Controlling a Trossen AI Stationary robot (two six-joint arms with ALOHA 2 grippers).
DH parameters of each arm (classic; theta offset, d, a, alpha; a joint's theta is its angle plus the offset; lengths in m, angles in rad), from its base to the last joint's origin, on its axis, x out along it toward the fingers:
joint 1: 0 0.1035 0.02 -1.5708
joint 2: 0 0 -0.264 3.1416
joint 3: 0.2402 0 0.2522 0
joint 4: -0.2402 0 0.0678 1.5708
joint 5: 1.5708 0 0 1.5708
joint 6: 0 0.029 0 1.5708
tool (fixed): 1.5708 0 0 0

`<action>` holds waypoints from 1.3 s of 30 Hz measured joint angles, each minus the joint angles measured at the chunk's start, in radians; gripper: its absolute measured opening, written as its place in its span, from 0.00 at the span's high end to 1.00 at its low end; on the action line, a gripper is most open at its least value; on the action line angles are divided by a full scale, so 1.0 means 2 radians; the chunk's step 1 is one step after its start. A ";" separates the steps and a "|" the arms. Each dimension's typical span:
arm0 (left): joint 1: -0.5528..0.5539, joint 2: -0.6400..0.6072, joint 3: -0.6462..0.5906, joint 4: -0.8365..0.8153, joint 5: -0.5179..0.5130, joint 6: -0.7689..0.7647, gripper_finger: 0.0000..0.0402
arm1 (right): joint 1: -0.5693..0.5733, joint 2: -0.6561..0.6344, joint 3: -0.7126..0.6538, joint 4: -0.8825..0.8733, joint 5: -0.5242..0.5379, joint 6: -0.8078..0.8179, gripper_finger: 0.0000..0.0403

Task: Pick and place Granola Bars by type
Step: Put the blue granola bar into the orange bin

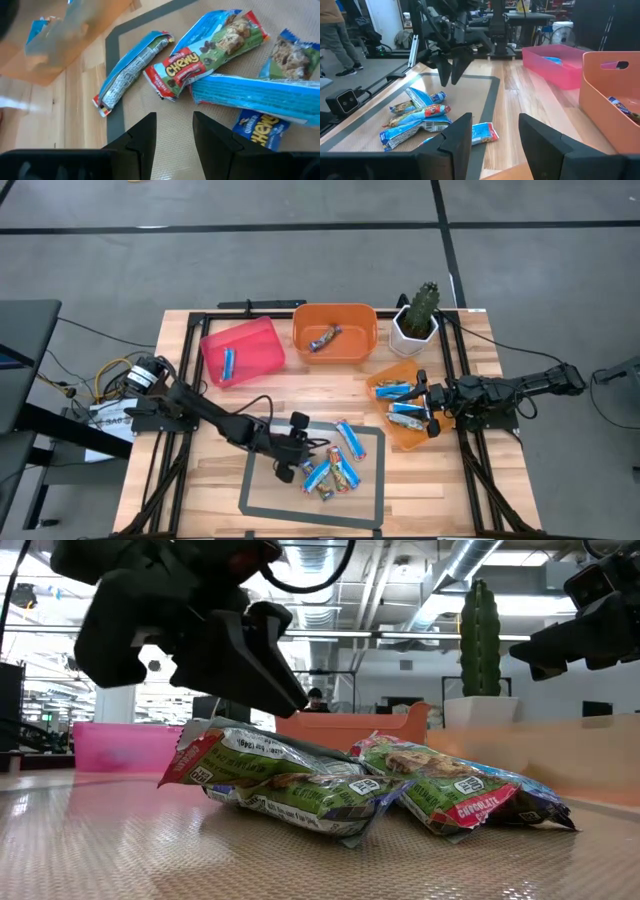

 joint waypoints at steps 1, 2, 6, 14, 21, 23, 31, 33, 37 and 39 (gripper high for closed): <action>-0.002 0.000 0.000 0.001 0.000 -0.003 0.70 | 0.000 0.000 0.000 0.000 0.000 0.000 0.62; -0.004 0.000 0.000 0.001 0.000 -0.006 0.70 | 0.000 0.000 0.000 0.000 0.000 0.000 0.62; -0.007 0.000 0.000 0.001 0.006 -0.010 0.70 | 0.000 0.000 0.000 0.000 0.000 0.000 0.62; -0.008 0.000 0.000 0.001 0.034 -0.026 0.70 | 0.000 0.000 0.000 0.000 0.000 0.000 0.62; -0.023 0.000 0.001 -0.002 0.025 0.025 0.70 | 0.000 0.000 0.000 0.000 0.000 0.000 0.62; -0.028 0.000 0.006 -0.014 0.013 0.047 0.70 | 0.000 0.000 0.000 0.000 0.000 0.000 0.62; -0.026 0.000 0.068 -0.130 -0.017 0.111 0.70 | 0.000 0.000 0.000 0.000 0.000 0.000 0.62; -0.021 0.000 0.082 -0.158 -0.015 0.129 0.70 | 0.000 0.000 0.000 0.000 0.000 0.000 0.62; -0.017 0.000 0.095 -0.210 -0.015 0.168 0.70 | 0.000 0.000 0.000 0.000 0.000 0.000 0.62; -0.018 0.000 0.096 -0.227 -0.014 0.188 0.70 | 0.000 0.000 0.000 0.000 0.000 0.000 0.62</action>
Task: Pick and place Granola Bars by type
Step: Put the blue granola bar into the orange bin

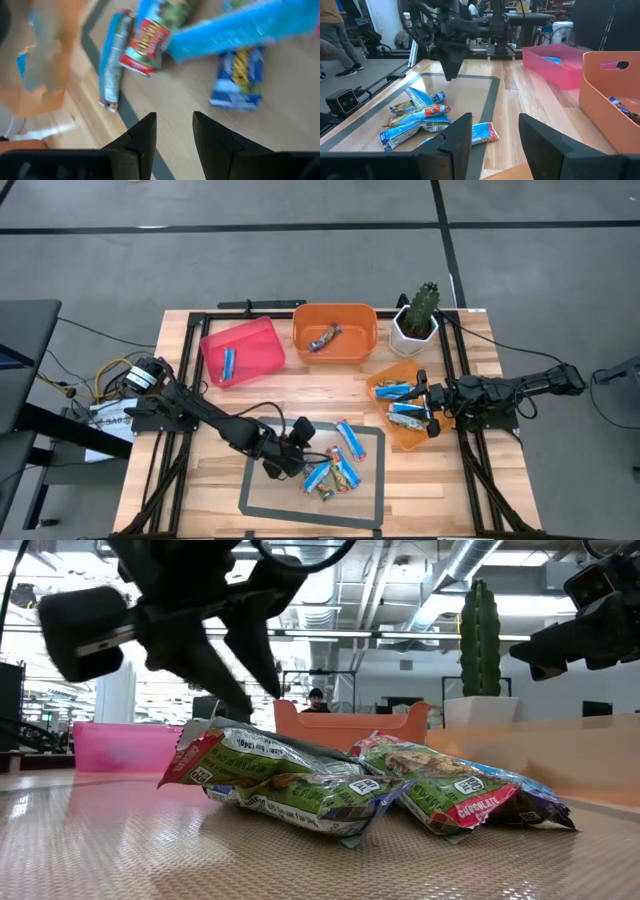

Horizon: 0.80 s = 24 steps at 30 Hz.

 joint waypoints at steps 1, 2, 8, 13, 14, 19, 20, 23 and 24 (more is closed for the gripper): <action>0.000 0.000 0.000 -0.007 0.000 0.009 0.70 | 0.000 0.000 0.000 0.000 0.000 0.000 0.62; -0.001 0.000 0.000 -0.011 0.000 0.016 0.70 | 0.000 0.000 0.000 0.000 0.000 0.000 0.62; -0.010 0.000 -0.001 -0.020 -0.003 0.055 0.70 | 0.000 0.000 0.000 0.000 0.000 0.000 0.62; -0.017 0.000 -0.006 -0.020 -0.003 0.096 0.70 | 0.000 0.000 0.000 0.000 0.000 0.000 0.62; -0.018 0.000 -0.006 -0.019 -0.003 0.100 0.70 | 0.000 0.000 0.000 0.000 0.000 0.000 0.62; -0.023 0.000 -0.006 -0.017 -0.003 0.107 0.70 | 0.000 0.000 0.000 0.000 0.000 0.000 0.62; -0.023 0.000 -0.006 -0.016 -0.003 0.107 0.70 | 0.000 0.000 0.000 0.000 0.000 0.000 0.62; -0.024 0.000 -0.006 -0.014 -0.003 0.106 0.70 | 0.000 0.000 0.000 0.000 0.000 0.000 0.62; -0.024 0.000 -0.006 -0.014 -0.003 0.106 0.70 | 0.000 0.000 0.000 0.000 0.000 0.000 0.62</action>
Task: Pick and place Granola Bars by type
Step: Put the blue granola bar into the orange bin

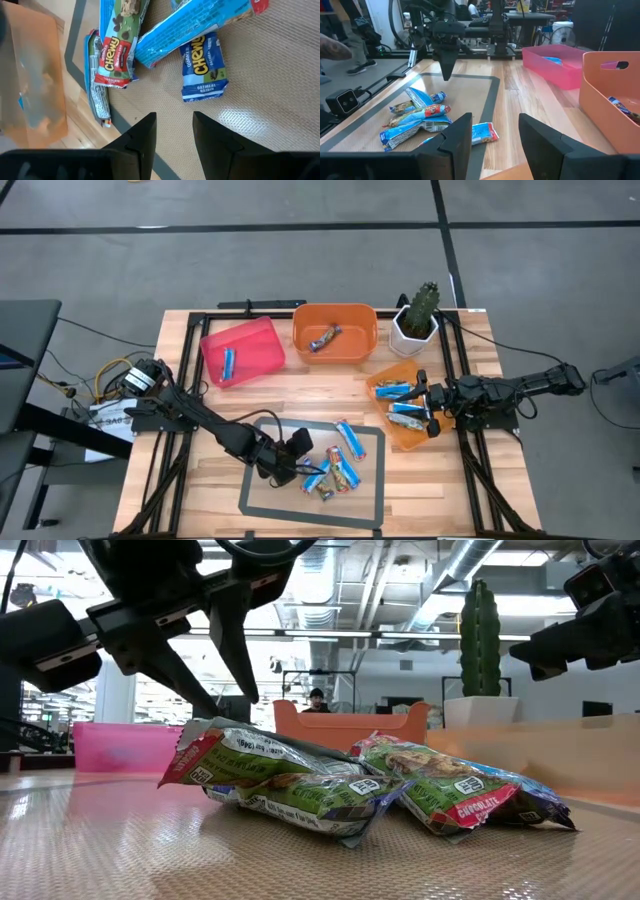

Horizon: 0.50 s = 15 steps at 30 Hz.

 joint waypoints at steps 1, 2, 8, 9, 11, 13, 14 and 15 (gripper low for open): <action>0.000 0.000 0.000 0.000 0.000 0.000 0.70 | 0.000 0.000 0.000 0.000 0.000 0.000 0.62; 0.000 0.000 0.000 0.000 0.000 0.000 0.70 | 0.000 0.000 0.000 0.000 0.000 0.000 0.62; 0.000 0.000 0.000 0.009 0.004 0.000 0.70 | 0.000 0.000 0.000 0.000 0.000 0.000 0.62; 0.000 0.000 0.000 0.009 0.004 0.000 0.70 | 0.000 0.000 0.000 0.000 0.000 0.000 0.62; 0.000 0.000 0.000 0.009 0.004 0.000 0.70 | 0.000 0.000 0.000 0.000 0.000 0.000 0.62; -0.002 0.004 0.000 0.009 0.004 -0.001 0.70 | 0.000 0.000 0.000 0.000 0.000 0.000 0.62; -0.003 0.007 0.000 0.009 0.004 -0.001 0.70 | 0.000 0.000 0.000 0.000 0.000 0.000 0.62; -0.005 0.008 -0.001 0.005 0.004 -0.001 0.70 | 0.000 0.000 0.000 0.000 0.000 0.000 0.62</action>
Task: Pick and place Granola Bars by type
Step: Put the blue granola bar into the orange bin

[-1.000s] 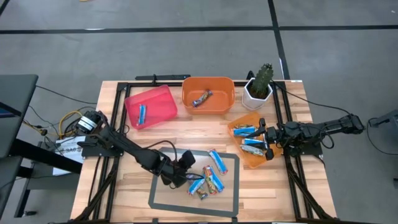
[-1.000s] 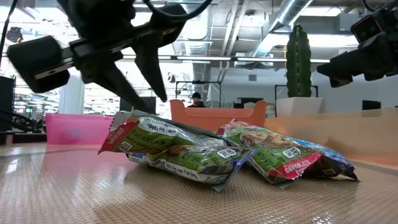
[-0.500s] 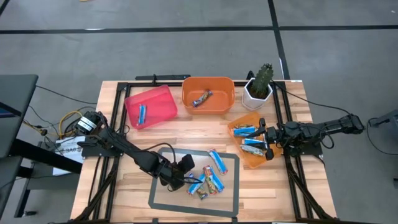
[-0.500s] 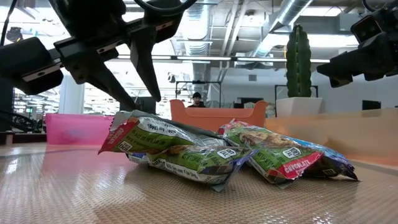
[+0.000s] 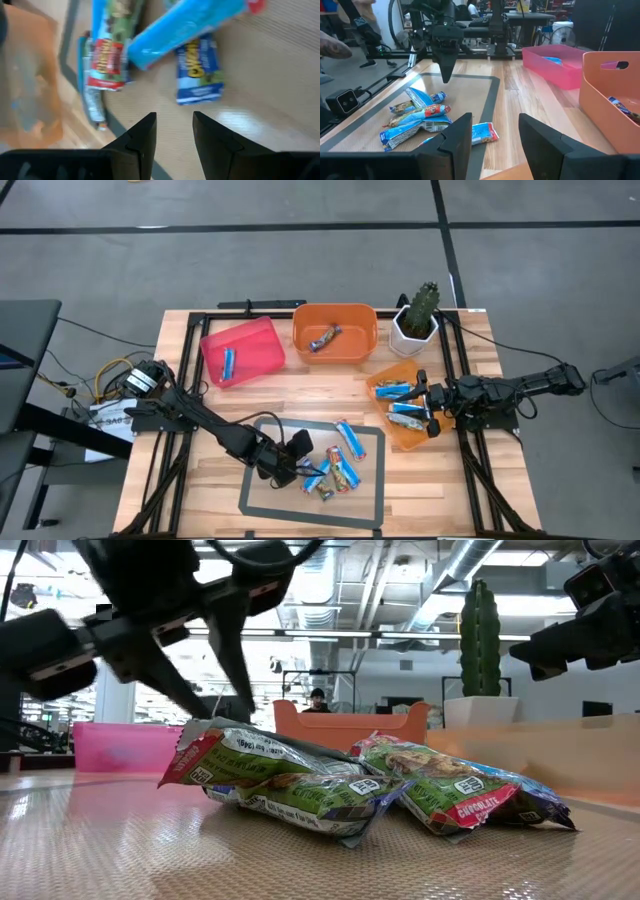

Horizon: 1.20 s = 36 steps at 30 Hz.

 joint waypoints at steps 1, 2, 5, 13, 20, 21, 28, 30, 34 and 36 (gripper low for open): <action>-0.002 0.000 0.000 -0.002 0.001 0.000 0.70 | 0.000 0.000 0.000 0.000 0.000 0.000 0.62; -0.005 0.001 0.000 0.002 0.002 0.000 0.70 | 0.000 0.000 0.000 0.000 0.000 0.000 0.62; -0.016 0.009 0.000 0.003 -0.005 0.003 0.70 | 0.000 0.000 0.000 0.000 0.000 0.000 0.62; -0.037 0.028 0.003 0.042 -0.015 0.014 0.70 | 0.000 0.000 0.000 0.000 0.000 0.000 0.62; -0.048 0.057 0.006 0.081 -0.018 0.028 0.70 | 0.000 0.000 0.000 0.003 0.000 0.000 0.62; -0.048 0.064 0.010 0.094 -0.019 0.028 0.70 | 0.000 0.000 0.000 0.000 0.000 0.000 0.62; -0.027 0.074 0.011 0.099 -0.029 0.013 0.70 | 0.000 0.005 0.000 0.002 0.000 0.000 0.62; -0.023 0.073 0.011 0.100 -0.027 -0.003 0.70 | 0.000 0.006 0.000 -0.003 0.000 0.000 0.62; -0.015 0.073 0.011 0.097 -0.011 -0.046 0.70 | 0.000 0.009 0.000 -0.001 0.000 0.000 0.62; -0.013 0.073 0.011 0.093 0.003 -0.058 0.69 | 0.000 0.009 0.000 0.000 0.000 0.000 0.62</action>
